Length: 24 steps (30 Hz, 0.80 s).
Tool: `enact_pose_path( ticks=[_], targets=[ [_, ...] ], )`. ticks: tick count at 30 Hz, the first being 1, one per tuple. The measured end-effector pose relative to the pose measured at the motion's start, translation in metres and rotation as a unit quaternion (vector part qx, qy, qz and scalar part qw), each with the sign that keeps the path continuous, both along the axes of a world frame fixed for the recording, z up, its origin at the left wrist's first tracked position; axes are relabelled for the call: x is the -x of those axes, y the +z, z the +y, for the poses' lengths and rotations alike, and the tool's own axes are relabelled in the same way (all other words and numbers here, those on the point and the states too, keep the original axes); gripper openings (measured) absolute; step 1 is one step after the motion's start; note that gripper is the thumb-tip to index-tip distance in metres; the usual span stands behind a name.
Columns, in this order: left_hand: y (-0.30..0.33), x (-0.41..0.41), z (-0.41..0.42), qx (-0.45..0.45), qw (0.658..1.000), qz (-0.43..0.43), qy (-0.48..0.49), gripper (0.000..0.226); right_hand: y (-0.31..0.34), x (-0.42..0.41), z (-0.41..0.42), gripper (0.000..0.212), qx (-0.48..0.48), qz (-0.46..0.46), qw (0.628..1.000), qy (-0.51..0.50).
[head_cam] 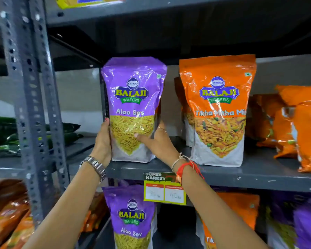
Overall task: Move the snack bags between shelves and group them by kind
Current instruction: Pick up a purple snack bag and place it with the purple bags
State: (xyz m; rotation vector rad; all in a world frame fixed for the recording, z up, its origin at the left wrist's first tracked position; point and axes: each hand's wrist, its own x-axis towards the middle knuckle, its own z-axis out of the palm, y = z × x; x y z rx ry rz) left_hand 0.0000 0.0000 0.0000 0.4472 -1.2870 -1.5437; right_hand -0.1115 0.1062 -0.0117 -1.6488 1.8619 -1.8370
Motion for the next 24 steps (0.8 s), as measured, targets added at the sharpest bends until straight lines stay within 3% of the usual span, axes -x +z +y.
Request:
enact_pose_path(
  ticks=[3,8,14,24],
  targets=[
    [0.003,-0.002,0.005,0.004,0.999,-0.018,-0.045,0.051,0.001,-0.004,-0.003,0.073,-0.024,-0.02,0.999,0.028],
    [0.0,-0.012,0.025,0.007,0.999,0.015,-0.04,0.044,0.0,-0.008,-0.003,0.075,-0.01,-0.06,0.998,0.031],
    [-0.008,-0.036,0.06,0.01,0.998,0.048,-0.049,0.031,0.0,-0.018,0.02,0.071,0.001,-0.09,0.991,0.102],
    [-0.04,-0.111,0.131,0.051,0.993,0.047,-0.098,0.045,-0.023,-0.062,0.077,0.091,-0.005,-0.087,0.977,0.192]
  ],
)
